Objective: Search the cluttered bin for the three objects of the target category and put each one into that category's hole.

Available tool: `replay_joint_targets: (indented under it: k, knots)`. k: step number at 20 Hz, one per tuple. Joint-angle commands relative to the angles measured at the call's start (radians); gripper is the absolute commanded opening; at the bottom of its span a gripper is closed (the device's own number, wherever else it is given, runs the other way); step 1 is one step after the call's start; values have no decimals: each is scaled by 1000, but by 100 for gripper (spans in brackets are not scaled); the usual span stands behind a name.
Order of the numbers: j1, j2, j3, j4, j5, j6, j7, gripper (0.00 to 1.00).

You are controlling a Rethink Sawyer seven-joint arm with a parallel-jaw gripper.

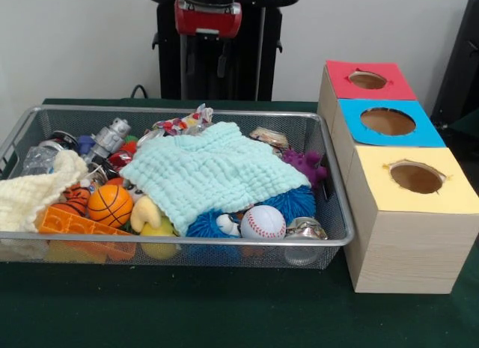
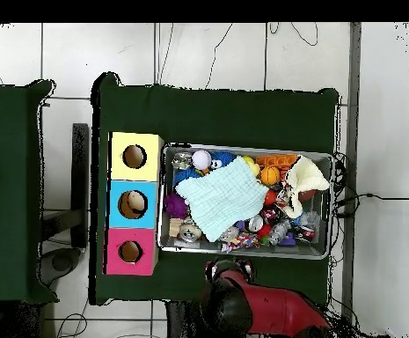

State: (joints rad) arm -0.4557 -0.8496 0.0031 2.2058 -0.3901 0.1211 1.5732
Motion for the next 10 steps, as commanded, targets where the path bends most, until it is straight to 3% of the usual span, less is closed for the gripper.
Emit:
replay_joint_targets:
  k: [1,10]
  knots:
    - [-22,163,35,-43,-95,-140,97,100]
    - [-29,259,-11,-94,-143,-234,110,100]
